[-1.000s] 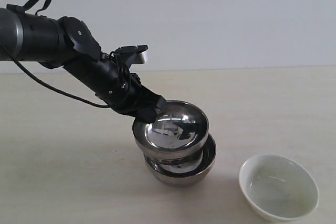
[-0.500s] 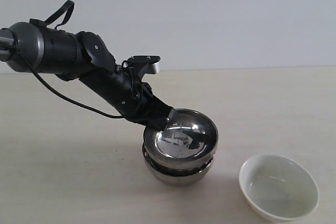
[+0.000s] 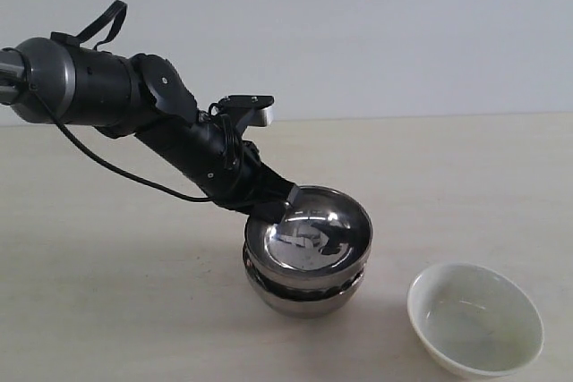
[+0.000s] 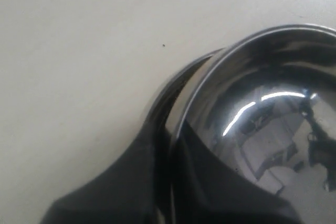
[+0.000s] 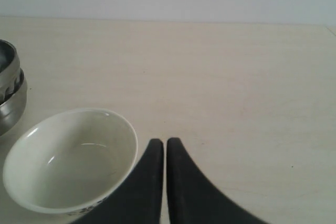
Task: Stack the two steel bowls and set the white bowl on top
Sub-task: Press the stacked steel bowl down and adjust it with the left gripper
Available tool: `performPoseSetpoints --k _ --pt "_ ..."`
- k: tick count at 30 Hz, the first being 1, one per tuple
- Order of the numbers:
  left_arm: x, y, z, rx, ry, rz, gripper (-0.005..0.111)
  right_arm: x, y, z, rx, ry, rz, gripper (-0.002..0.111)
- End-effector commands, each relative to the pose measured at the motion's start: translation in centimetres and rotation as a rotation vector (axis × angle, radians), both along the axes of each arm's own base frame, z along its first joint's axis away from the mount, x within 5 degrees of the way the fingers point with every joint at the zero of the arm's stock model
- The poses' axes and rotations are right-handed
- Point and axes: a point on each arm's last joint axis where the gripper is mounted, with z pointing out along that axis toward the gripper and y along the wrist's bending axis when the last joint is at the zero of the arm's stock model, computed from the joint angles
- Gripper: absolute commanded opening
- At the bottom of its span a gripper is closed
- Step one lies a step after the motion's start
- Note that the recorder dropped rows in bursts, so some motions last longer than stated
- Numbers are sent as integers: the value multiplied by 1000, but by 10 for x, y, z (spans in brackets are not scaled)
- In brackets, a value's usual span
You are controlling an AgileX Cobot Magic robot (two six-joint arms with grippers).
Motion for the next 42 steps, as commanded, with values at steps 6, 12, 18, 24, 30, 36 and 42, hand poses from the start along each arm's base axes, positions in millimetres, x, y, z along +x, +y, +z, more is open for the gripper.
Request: performPoseSetpoints --k 6,12,18,24,30,36,42 --pt "-2 0 1 0 3 -7 4 0 0 1 0 -14 -3 0" --pt "-1 2 0 24 -12 -22 28 0 0 1 0 -14 -3 0" --pt "-1 2 1 25 -18 -21 46 0 0 1 0 -14 -3 0" --pt "-1 2 7 17 -29 -18 65 0 0 1 0 -14 -3 0" --pt "-3 3 28 -8 -82 -11 71 0 0 1 0 -14 -3 0" --pt "-3 4 37 -18 -110 -8 71 0 0 1 0 -16 -3 0" --pt "-1 5 45 -29 -156 7 59 0 0 1 0 -16 -3 0"
